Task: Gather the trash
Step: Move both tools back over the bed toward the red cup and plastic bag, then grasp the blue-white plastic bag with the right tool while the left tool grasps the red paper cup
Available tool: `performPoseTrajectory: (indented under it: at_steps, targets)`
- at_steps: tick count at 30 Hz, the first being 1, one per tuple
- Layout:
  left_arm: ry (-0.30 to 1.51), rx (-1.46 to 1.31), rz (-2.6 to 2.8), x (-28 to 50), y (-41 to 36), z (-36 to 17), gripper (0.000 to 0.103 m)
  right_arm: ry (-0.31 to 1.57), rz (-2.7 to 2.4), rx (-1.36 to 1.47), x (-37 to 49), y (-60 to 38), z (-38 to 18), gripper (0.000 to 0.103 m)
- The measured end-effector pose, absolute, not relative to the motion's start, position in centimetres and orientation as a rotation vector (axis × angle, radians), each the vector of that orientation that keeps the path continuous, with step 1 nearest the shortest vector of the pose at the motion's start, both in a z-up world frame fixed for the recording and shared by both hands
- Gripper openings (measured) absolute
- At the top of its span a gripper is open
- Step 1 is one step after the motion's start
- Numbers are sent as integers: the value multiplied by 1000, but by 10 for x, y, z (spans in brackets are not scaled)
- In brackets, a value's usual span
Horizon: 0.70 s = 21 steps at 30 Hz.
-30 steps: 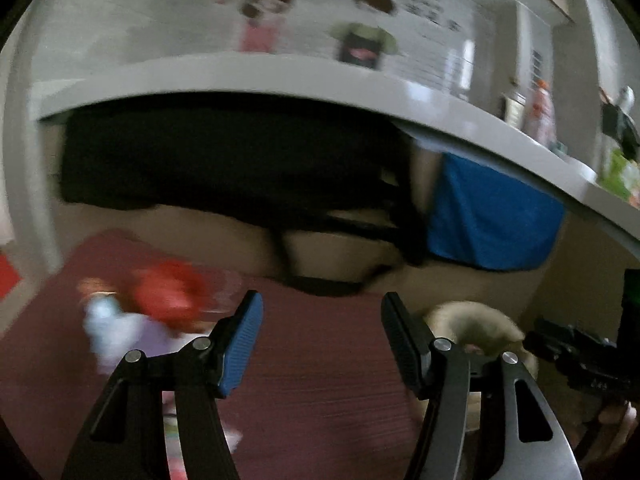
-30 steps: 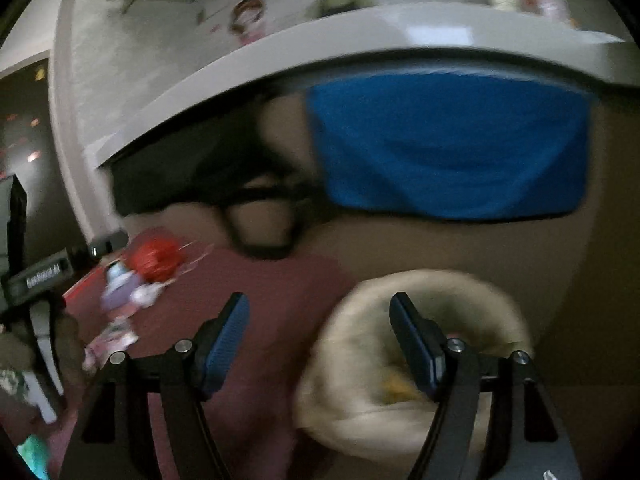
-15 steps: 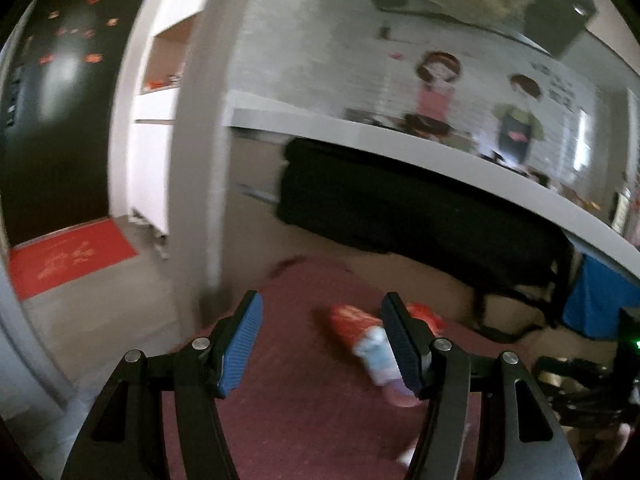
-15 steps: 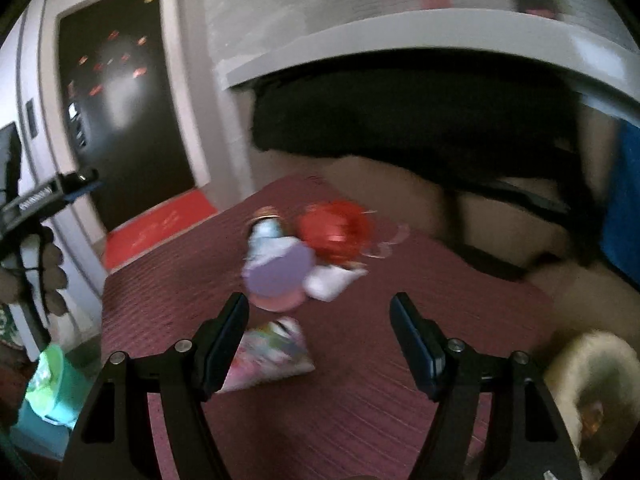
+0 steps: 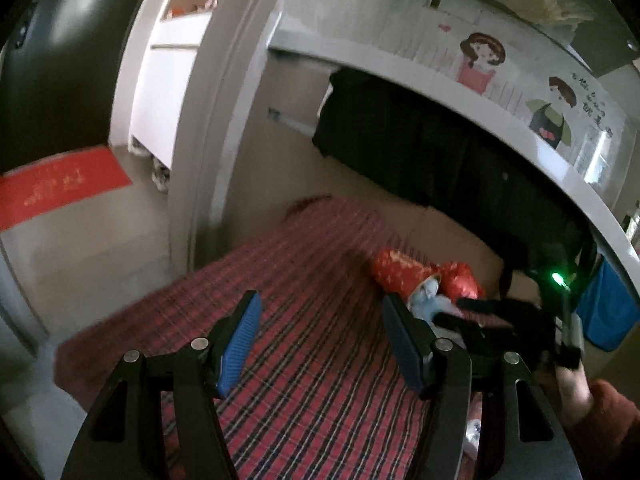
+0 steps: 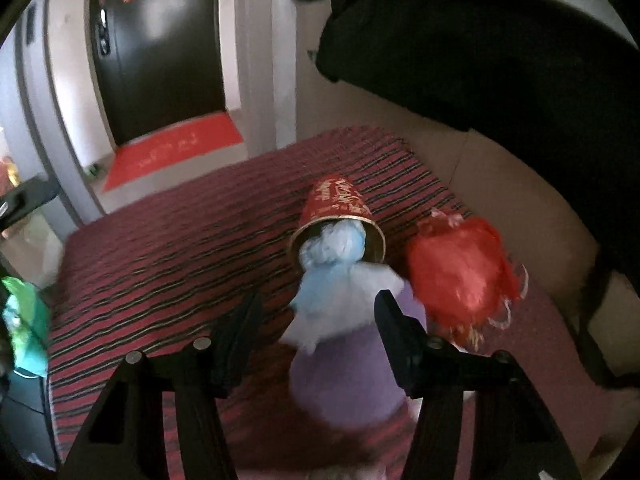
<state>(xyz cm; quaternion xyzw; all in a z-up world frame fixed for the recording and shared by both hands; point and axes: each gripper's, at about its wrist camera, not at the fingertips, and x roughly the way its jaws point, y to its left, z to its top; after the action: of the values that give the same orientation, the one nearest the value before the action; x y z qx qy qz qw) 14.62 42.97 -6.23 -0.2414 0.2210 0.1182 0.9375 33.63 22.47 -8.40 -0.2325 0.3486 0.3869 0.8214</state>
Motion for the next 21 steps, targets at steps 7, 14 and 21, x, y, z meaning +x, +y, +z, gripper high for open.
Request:
performPoseTrajectory:
  at_steps: [7, 14, 21]
  targets:
    - [483, -492, 205, 164, 424, -79, 63, 797, 814, -509, 351, 222, -93, 42]
    - [503, -467, 143, 187, 399, -82, 63, 864, 867, -424, 313, 164, -83, 24]
    - [499, -442, 121, 203, 380, -75, 63, 833, 869, -368, 304, 129, -71, 27]
